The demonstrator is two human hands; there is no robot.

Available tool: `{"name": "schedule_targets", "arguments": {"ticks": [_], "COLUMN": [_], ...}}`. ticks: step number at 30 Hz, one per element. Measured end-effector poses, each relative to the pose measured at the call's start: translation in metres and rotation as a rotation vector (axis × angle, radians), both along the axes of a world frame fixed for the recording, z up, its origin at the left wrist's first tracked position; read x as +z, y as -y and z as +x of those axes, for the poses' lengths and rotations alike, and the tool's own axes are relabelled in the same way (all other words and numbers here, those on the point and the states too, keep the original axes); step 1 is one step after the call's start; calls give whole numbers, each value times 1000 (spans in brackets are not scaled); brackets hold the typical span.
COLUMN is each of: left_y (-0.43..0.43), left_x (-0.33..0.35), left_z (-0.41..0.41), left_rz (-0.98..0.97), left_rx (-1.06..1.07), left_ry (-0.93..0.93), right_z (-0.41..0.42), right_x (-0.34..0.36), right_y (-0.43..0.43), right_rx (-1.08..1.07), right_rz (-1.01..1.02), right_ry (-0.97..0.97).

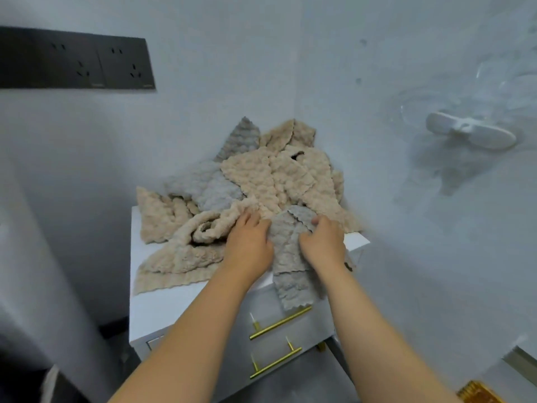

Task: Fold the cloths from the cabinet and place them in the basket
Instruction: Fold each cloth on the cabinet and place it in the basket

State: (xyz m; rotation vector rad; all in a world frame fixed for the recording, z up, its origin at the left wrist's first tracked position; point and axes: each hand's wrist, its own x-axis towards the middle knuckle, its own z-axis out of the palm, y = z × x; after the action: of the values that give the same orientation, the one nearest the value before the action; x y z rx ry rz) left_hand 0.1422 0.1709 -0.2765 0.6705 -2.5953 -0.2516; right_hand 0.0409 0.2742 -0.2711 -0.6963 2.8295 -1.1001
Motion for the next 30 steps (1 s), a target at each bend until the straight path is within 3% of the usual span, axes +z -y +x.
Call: {"name": "schedule_targets", "arguments": {"ticks": [5, 9, 12, 14, 19, 23, 30], "left_y": [9, 24, 26, 27, 50, 67, 133], "left_x": [-20, -23, -20, -14, -11, -17, -7], "left_z": [-4, -12, -12, -9, 1, -5, -28], "left_rz": [38, 32, -212, -365, -370, -373, -483], "left_rx": [-5, -57, -167, -130, 60, -37, -48], "left_ry": [135, 94, -86, -151, 280, 304, 439], "right_z": [-8, -15, -16, -17, -26, -40, -61], "right_x": [-5, -2, 1, 5, 16, 14, -19], "right_y": [15, 21, 20, 15, 6, 7, 57], "right_rx": [-16, 10, 4, -53, -162, -176, 58], "right_rz": [187, 269, 216, 119, -43, 16, 247], "right_ry": [-19, -96, -131, -174, -275, -352, -448]}}
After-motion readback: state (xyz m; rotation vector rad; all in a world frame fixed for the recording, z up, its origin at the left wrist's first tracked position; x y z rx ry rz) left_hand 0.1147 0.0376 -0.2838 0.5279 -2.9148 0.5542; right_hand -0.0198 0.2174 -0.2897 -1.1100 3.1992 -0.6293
